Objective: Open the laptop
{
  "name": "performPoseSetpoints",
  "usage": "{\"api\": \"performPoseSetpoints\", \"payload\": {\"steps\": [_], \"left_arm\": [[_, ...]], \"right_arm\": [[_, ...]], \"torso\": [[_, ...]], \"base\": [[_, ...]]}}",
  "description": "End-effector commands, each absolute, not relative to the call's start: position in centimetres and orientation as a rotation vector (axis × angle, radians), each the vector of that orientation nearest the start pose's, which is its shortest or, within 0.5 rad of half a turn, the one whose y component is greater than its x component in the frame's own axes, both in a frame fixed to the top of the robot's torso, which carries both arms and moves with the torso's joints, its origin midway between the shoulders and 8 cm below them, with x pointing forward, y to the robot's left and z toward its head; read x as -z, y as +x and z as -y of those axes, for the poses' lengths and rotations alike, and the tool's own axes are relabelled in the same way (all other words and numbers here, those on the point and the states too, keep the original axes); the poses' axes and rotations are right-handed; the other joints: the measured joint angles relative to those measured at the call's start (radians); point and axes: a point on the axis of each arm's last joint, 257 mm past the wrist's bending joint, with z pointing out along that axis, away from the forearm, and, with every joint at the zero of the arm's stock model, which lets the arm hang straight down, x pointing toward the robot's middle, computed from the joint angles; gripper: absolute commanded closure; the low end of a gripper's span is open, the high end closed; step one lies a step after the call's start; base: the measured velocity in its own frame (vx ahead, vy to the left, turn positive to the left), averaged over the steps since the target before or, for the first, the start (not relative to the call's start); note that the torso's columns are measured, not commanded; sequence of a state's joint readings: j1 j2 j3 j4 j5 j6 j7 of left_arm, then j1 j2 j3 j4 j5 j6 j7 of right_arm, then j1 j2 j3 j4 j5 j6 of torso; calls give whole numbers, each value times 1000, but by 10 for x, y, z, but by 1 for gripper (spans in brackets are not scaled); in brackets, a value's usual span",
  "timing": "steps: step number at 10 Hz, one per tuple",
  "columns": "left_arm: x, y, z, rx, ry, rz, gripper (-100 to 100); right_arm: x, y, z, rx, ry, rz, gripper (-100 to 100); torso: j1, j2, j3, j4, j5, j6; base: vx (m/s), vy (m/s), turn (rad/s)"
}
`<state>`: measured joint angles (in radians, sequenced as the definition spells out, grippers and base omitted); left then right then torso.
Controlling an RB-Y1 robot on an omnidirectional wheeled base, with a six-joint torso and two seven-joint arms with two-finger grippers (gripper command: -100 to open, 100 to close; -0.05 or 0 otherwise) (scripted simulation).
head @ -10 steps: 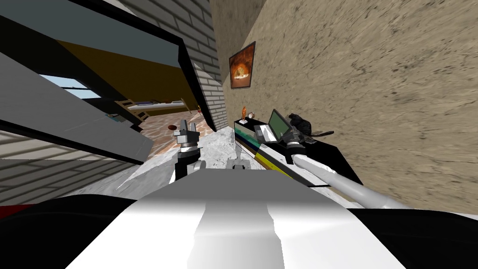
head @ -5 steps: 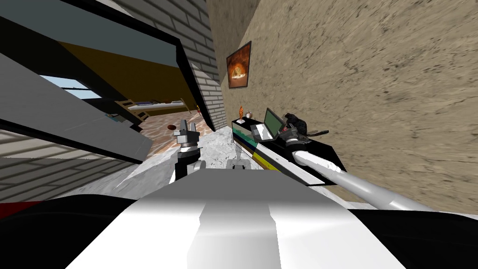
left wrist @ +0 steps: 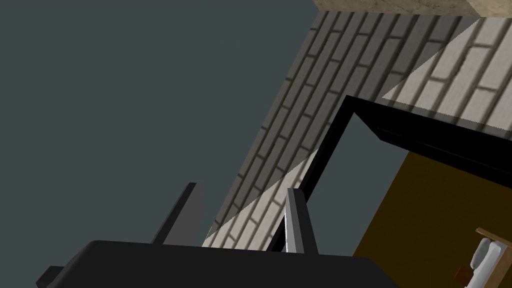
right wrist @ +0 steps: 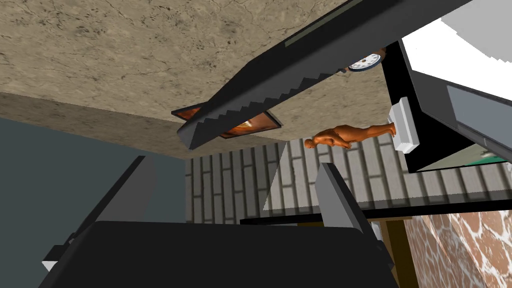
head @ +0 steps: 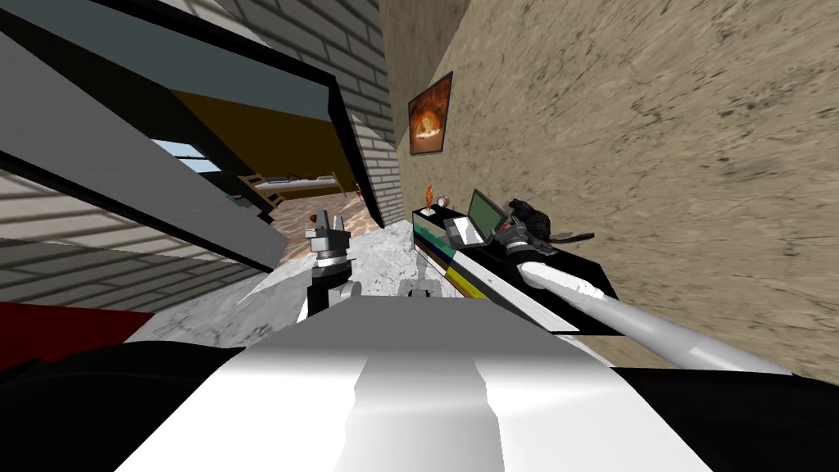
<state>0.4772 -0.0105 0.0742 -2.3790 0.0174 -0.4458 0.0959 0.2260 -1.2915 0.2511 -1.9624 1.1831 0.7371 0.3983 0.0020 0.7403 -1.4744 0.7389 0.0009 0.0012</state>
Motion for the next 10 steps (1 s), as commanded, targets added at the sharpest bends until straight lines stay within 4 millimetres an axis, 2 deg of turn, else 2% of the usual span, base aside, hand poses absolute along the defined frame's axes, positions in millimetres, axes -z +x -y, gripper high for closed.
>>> {"api": "performPoseSetpoints", "payload": {"steps": [1,3,5,7,9,10], "left_arm": [[-66,328,-299,1352,-644,-519,0],[-66,328,-299,1352,-644,-519,0],[-66,328,-299,1352,-644,-519,0],[-66,328,-299,1352,-644,-519,0],[-66,328,-299,1352,-644,-519,0],[-66,328,-299,1352,-644,-519,0]], "right_arm": [[46,476,483,1123,-691,-1290,-100],[46,477,506,1149,-674,-1307,-100],[42,478,542,1183,-639,-1328,-100],[44,476,551,1201,-636,-1337,-100],[42,475,573,1228,-614,-1351,-100],[38,473,593,1248,-591,-1360,-100]], "torso": [[-3,-1,-1,-1,-1,-2],[-3,-4,-3,-1,-2,-2],[-1,-2,-2,-1,-1,-2],[-2,-1,-1,0,-1,0],[-2,-4,-3,-2,-1,-2],[-2,-4,-2,-1,-1,-1]], "base": [[-73,20,96],[-65,19,152],[-95,38,277],[-63,30,38],[-49,27,171],[-75,36,185]]}}
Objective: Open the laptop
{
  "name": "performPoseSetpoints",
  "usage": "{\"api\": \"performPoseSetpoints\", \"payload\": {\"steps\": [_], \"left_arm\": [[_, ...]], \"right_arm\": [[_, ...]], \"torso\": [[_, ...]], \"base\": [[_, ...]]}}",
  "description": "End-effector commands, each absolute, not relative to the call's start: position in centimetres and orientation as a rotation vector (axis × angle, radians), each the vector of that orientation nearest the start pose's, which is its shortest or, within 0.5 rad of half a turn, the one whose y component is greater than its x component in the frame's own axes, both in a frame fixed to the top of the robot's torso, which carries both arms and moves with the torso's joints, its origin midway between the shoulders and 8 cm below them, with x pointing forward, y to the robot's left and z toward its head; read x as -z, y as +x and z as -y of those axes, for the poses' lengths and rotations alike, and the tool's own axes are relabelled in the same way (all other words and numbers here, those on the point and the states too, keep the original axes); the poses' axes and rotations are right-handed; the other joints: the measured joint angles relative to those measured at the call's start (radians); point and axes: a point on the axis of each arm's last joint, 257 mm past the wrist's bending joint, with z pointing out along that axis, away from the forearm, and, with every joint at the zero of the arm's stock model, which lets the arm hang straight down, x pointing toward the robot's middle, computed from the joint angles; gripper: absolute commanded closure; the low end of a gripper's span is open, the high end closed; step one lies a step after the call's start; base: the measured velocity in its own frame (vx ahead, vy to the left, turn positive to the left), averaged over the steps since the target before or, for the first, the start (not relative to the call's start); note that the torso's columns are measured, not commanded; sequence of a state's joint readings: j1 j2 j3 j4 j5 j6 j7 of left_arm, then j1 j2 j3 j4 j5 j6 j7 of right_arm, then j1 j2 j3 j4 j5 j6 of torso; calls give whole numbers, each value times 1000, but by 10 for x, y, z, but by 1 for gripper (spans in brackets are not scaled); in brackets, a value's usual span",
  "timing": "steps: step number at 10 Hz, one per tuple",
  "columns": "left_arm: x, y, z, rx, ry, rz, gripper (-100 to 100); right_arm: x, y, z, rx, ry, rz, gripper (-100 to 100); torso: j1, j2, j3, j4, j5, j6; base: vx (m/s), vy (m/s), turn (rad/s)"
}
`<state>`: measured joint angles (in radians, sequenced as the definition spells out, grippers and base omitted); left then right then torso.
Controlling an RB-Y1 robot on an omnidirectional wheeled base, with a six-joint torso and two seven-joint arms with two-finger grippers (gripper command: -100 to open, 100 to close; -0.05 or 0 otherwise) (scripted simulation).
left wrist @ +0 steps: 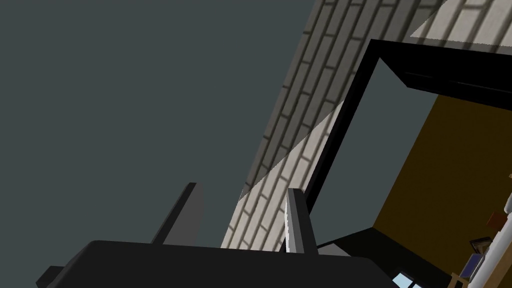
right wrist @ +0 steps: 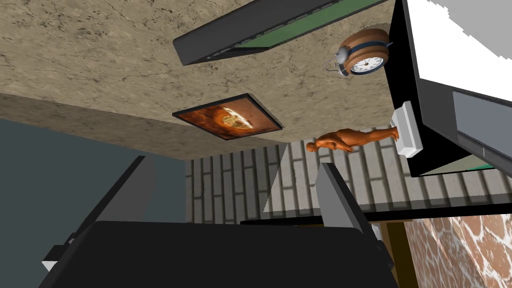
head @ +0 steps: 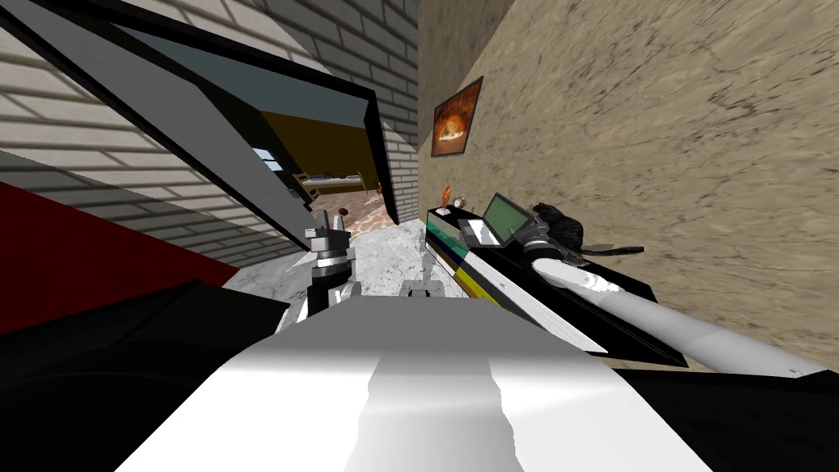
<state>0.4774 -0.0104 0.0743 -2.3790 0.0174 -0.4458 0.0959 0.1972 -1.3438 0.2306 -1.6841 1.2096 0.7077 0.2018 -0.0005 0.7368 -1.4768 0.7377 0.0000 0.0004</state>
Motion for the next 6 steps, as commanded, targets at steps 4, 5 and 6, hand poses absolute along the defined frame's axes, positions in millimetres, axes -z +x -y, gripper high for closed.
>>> {"api": "performPoseSetpoints", "payload": {"steps": [4,5,6], "left_arm": [[-66,328,-299,1352,-644,-519,0],[-66,328,-299,1352,-644,-519,0],[-66,328,-299,1352,-644,-519,0]], "right_arm": [[29,464,641,1309,-539,-1383,-100],[27,467,636,1298,-545,-1378,-100],[34,468,619,1282,-565,-1374,100]], "torso": [[1,1,1,0,0,-1],[-1,0,0,0,0,0],[-2,-1,-1,0,-1,0]], "base": [[-80,48,194],[-20,12,1],[39,-21,-246]]}}
